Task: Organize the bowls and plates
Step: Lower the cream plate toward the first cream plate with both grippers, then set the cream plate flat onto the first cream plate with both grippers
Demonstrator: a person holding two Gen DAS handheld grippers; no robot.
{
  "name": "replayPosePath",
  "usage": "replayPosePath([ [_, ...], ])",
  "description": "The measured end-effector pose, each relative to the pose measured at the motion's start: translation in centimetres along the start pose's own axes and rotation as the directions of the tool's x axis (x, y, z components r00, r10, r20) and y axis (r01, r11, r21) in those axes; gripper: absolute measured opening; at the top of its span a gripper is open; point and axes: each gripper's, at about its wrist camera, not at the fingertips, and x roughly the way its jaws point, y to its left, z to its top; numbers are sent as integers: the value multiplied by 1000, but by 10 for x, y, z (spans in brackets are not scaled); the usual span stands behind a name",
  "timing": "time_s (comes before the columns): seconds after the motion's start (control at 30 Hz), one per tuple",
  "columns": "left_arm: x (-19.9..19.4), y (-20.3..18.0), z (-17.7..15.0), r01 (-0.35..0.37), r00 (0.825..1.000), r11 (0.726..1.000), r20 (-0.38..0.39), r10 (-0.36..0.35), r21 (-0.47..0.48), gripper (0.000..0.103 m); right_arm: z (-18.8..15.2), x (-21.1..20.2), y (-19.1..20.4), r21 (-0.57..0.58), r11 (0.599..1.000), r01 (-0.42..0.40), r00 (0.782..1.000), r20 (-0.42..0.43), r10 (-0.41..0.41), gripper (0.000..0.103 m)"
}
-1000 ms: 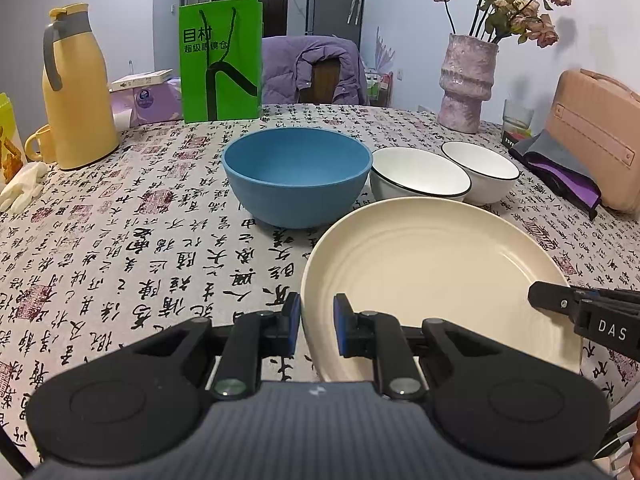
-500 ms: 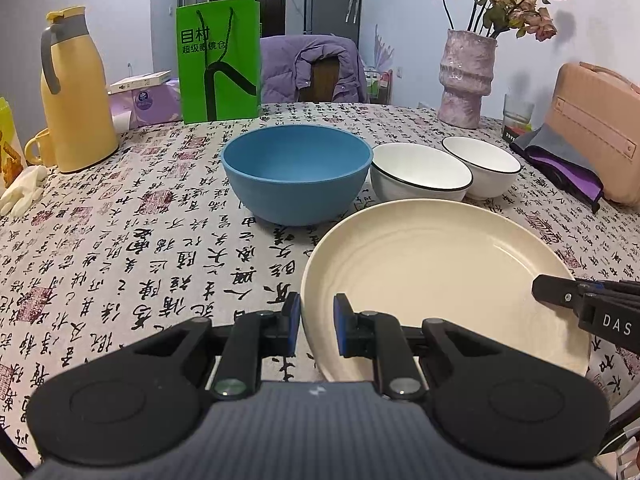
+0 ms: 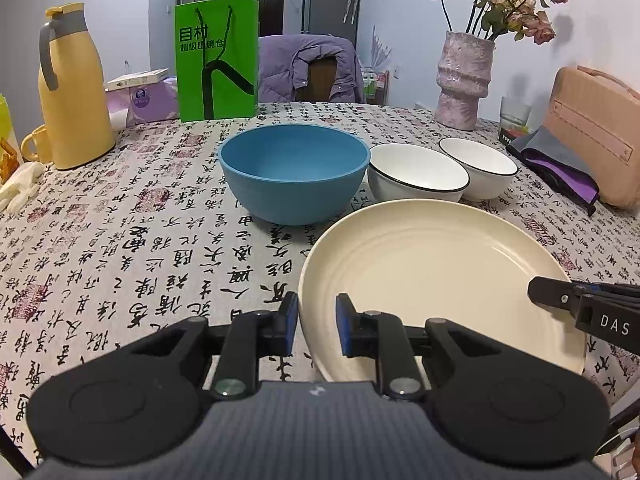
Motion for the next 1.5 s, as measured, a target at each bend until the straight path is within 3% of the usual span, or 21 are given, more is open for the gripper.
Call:
replayPosePath([
  [0.53, -4, 3, 2, 21, 1000, 1000, 19, -21, -7, 24, -1, -3, -3, 19, 999, -35, 999, 1, 35, 21],
  [0.6, -4, 2, 2, 15, 1000, 1000, 21, -15, -1, 20, -1, -3, -4, 19, 999, -34, 999, 4, 34, 21],
  [0.67, -3, 2, 1, 12, 1000, 1000, 17, -12, 0, 9, 0, -4, -4, 18, 1000, -26, 1000, 7, 26, 22],
  [0.77, -2, 2, 1, 22, 1000, 1000, 11, -22, -2, 9, 1, -5, -6, 19, 1000, -22, 1000, 9, 22, 20],
  [1.13, -2, 4, 2, 25, 1000, 1000, 14, -24, -10, 9, 0, -2, 2, -74, 997, 36, 999, -2, -36, 18],
  [1.5, -1, 8, 1, 25, 1000, 999, -1, -25, -36, 10, -9, 7, 20, -219, 969, 118, 992, -6, -123, 18],
])
